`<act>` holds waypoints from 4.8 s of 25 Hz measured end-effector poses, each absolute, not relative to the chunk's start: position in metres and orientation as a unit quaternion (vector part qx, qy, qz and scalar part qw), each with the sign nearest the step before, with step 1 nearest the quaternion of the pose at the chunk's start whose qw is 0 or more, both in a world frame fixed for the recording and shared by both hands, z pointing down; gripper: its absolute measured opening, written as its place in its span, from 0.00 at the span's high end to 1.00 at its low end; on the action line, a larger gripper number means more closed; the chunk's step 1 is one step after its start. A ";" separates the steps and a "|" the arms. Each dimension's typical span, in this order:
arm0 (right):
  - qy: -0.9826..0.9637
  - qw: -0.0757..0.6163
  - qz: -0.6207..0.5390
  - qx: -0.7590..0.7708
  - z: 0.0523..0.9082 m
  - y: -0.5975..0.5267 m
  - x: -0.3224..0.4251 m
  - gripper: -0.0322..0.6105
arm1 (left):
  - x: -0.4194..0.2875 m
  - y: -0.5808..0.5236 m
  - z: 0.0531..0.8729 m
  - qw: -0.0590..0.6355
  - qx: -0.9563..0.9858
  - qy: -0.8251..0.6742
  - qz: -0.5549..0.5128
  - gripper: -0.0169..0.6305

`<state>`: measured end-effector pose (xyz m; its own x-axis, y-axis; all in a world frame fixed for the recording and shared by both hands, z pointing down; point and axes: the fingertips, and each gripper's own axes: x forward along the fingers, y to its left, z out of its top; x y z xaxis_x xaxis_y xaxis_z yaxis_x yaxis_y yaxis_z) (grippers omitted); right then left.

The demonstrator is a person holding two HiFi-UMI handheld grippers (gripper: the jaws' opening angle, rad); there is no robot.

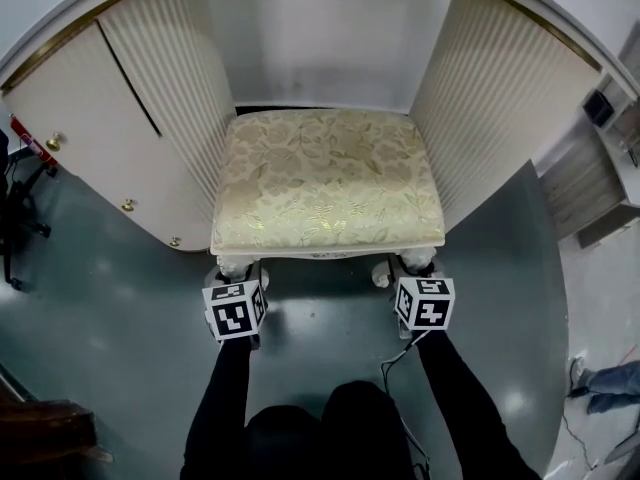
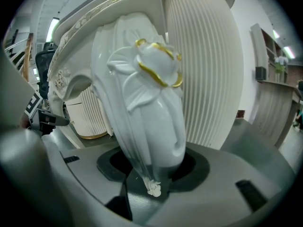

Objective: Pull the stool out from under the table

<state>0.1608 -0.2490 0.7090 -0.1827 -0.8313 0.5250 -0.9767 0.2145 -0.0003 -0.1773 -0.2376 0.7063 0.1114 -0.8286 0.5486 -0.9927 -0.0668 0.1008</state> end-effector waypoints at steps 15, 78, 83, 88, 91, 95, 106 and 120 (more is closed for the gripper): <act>-0.749 0.215 0.178 0.601 0.709 -0.246 0.160 0.65 | -0.178 -0.236 0.706 0.236 0.707 -0.641 0.183 0.65; -0.752 0.249 0.209 0.573 0.705 -0.237 0.160 0.65 | -0.175 -0.222 0.702 0.269 0.702 -0.624 0.213 0.65; -0.752 0.249 0.207 0.574 0.704 -0.237 0.160 0.65 | -0.175 -0.222 0.701 0.269 0.700 -0.627 0.210 0.65; -0.752 0.251 0.203 0.574 0.702 -0.236 0.161 0.65 | -0.175 -0.221 0.700 0.264 0.700 -0.632 0.203 0.65; -0.753 0.249 0.199 0.576 0.701 -0.235 0.160 0.65 | -0.176 -0.221 0.698 0.254 0.697 -0.642 0.193 0.65; -0.750 0.238 0.181 0.591 0.700 -0.239 0.162 0.65 | -0.176 -0.224 0.698 0.227 0.697 -0.657 0.177 0.65; -0.739 0.210 0.176 0.615 0.698 -0.227 0.167 0.63 | -0.175 -0.198 0.730 0.262 0.692 -0.648 0.179 0.65; -0.716 0.210 0.266 0.611 0.709 -0.176 0.176 0.62 | -0.169 -0.176 0.752 0.334 0.671 -0.632 0.198 0.65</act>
